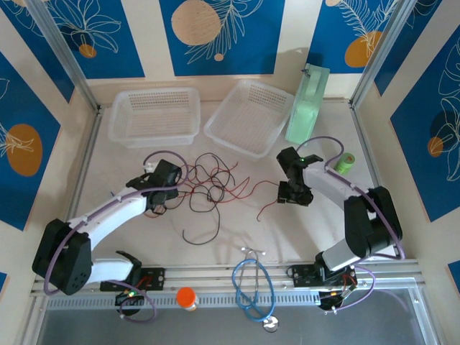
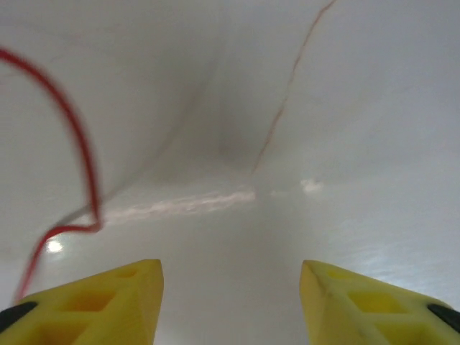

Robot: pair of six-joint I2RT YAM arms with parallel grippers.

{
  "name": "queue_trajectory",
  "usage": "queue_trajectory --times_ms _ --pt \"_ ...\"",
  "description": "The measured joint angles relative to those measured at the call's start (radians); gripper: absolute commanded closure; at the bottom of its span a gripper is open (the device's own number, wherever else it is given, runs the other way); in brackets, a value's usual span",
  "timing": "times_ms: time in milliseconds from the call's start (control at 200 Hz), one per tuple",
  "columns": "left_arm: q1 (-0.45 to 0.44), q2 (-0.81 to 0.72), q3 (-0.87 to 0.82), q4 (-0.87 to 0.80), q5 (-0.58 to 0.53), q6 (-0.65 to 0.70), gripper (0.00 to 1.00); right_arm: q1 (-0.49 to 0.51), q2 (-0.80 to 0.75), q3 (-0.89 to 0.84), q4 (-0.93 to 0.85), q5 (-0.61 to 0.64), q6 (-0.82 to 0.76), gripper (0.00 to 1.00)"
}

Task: Untangle the cables

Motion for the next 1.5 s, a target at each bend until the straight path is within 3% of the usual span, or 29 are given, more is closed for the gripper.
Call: queue_trajectory --times_ms 145,255,495,620,885,1101,1341,1501 --pt "-0.022 0.010 0.113 -0.032 0.073 0.060 0.29 0.068 -0.094 0.017 -0.002 -0.047 0.035 0.22" --pt "-0.066 0.085 0.227 -0.027 0.117 0.099 0.31 0.172 -0.089 0.079 -0.008 -0.044 0.072 0.20" --pt "-0.150 0.435 0.454 0.016 0.166 0.163 0.41 0.346 0.174 0.290 0.025 0.061 0.152 0.21" --pt "-0.160 0.567 0.512 0.041 0.161 0.161 0.42 0.357 0.304 0.340 0.035 0.150 0.182 0.24" --pt "-0.156 0.675 0.518 0.100 0.134 0.118 0.47 0.345 0.437 0.346 0.047 0.266 0.238 0.34" --pt "-0.157 0.687 0.481 0.156 0.103 0.086 0.53 0.346 0.418 0.320 0.069 0.269 0.251 0.29" --pt "-0.168 0.686 0.450 0.204 0.072 0.073 0.55 0.409 0.293 0.319 0.123 0.237 0.255 0.27" --pt "-0.172 0.665 0.414 0.229 0.061 0.062 0.57 0.414 0.362 0.372 0.148 0.228 0.259 0.30"
